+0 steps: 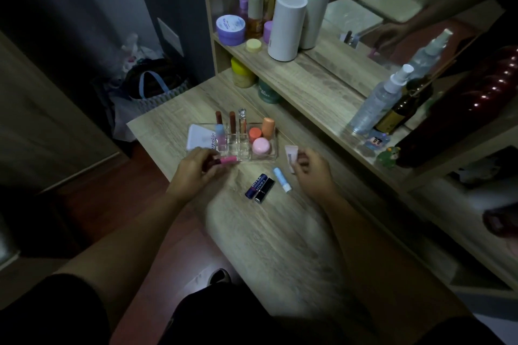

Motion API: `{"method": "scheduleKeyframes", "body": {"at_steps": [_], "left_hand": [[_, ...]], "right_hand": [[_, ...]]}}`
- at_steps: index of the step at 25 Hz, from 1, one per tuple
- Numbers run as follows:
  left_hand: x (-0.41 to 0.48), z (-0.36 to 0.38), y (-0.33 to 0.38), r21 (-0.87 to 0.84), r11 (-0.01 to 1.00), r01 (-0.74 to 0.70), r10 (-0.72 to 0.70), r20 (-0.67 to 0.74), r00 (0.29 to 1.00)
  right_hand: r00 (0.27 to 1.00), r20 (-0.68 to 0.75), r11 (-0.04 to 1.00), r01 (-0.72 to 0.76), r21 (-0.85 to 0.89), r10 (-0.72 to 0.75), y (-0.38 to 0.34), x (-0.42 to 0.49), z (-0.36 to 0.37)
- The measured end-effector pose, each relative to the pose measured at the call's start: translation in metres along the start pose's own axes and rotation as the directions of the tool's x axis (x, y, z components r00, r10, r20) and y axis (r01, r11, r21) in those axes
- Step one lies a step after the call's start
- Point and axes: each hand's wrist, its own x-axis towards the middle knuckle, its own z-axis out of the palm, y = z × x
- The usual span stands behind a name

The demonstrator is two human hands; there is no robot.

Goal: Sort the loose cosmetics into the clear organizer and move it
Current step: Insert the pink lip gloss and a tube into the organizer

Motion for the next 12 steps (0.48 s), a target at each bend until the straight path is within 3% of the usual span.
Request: {"method": "scheduleKeyframes", "body": {"at_steps": [3, 6, 12], "left_hand": [[0.024, -0.024, 0.011, -0.060, 0.996, -0.066, 0.059, -0.114, 0.992], [0.044, -0.036, 0.017, -0.012, 0.986, -0.166, 0.162, -0.133, 0.978], [0.064, -0.033, 0.017, 0.110, 0.956, -0.272, 0.280, -0.059, 0.958]], "right_hand": [[0.999, -0.004, 0.980, 0.032, 0.198, -0.032, -0.033, 0.015, 0.015], [0.997, 0.017, 0.951, 0.073, 0.301, -0.082, -0.058, 0.030, 0.033], [0.997, 0.003, 0.963, 0.074, 0.260, -0.078, -0.063, 0.050, 0.062]]}}
